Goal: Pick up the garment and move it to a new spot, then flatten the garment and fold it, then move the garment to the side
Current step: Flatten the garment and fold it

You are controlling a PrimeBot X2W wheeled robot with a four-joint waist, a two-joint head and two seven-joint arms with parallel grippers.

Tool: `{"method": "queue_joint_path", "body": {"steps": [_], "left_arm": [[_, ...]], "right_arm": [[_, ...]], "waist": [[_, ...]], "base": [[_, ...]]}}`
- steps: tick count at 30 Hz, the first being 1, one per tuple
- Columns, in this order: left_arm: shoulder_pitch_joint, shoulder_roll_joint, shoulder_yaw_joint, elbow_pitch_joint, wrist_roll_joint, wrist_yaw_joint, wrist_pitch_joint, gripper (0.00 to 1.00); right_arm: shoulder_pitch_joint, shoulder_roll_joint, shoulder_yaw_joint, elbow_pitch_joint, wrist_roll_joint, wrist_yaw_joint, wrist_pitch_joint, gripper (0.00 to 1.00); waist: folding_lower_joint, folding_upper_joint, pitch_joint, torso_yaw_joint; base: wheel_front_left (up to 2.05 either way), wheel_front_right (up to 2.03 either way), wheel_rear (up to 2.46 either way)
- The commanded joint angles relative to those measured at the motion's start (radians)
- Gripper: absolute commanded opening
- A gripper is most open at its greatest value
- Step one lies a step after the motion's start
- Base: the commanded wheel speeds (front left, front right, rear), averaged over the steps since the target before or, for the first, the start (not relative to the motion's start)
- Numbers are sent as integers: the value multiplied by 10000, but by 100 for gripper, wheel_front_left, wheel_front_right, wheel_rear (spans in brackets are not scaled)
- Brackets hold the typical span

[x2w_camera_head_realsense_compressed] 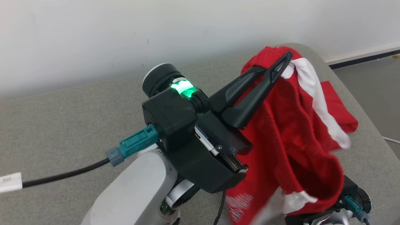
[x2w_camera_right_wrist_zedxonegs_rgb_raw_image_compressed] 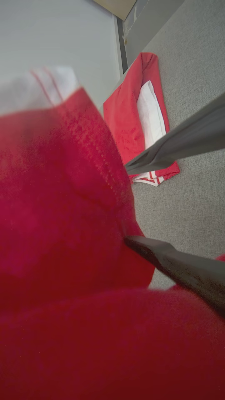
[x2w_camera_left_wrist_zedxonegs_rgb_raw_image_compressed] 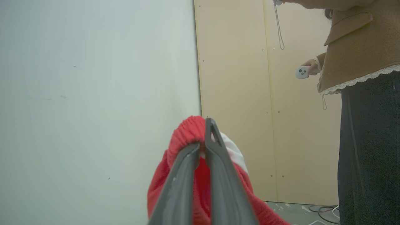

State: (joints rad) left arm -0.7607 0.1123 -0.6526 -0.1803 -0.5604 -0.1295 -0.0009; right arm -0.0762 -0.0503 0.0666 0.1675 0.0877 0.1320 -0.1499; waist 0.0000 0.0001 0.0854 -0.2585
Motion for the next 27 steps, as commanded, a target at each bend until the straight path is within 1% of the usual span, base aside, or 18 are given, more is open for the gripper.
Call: {"method": "queue_joint_path", "body": {"steps": [1,2,4,8,11,13,15,17,19,20,22,23,24,27], "left_arm": [[87,-22,29,1,-189,62,88,0],[250,-21,65,54,-345,144,185,0],[623,200,222,261,-459,386,367,0],[1782,942,869,968,-732,1169,596,0],[2891,1657,1404,1845,-979,1696,710,0],[3601,2066,1695,2461,-1081,1867,656,0],[3913,2172,1851,2737,-1264,1918,578,0],[4395,2403,2118,3317,-1463,1999,380,0],[4770,2510,2418,4104,-1668,1976,76,0],[4807,2510,2490,4338,-1745,1918,-31,0],[4801,2458,2573,4803,-1786,1964,-208,0],[4769,2395,2621,5033,-1825,2016,-268,42],[4770,2339,2640,5314,-1872,2097,-237,100],[4725,2169,2712,5813,-1941,2170,-431,100]], "right_arm": [[116,2,-20,-15,91,-20,-33,100],[124,1,-37,-17,99,-20,-42,100],[101,1,-42,-38,98,-20,-54,100],[24,-1,16,-67,72,-20,-33,100],[-2,-1,23,-90,73,-20,-25,100],[-42,4,31,-95,63,-20,-23,100],[-58,2,29,-98,52,-20,-20,100],[-80,-1,-31,-105,2,-20,-15,100],[-124,2,-86,-129,-72,-20,24,100],[-148,4,-70,-149,-70,-20,49,100],[-190,-1,-40,-177,-99,-20,72,100],[-204,1,-27,-196,-101,-20,100,100],[-214,1,-9,-203,-93,-20,122,100],[-216,-1,11,-204,-81,-20,152,100]], "waist": [[0,-1,-1,64],[0,-1,12,112],[0,-1,67,229],[0,-1,187,419],[0,-1,266,493],[0,-1,318,515],[0,-1,345,528],[0,-1,400,576],[0,-1,459,678],[0,-1,469,704],[0,-1,478,736],[0,-1,479,749],[0,-1,470,753],[0,-1,431,755]], "base": [[0,0,0],[0,0,0],[0,0,0],[0,0,0],[0,0,0],[0,0,0],[0,0,0],[0,0,0],[0,0,0],[0,0,0],[0,0,0],[0,0,0],[0,0,0],[0,0,0]]}}
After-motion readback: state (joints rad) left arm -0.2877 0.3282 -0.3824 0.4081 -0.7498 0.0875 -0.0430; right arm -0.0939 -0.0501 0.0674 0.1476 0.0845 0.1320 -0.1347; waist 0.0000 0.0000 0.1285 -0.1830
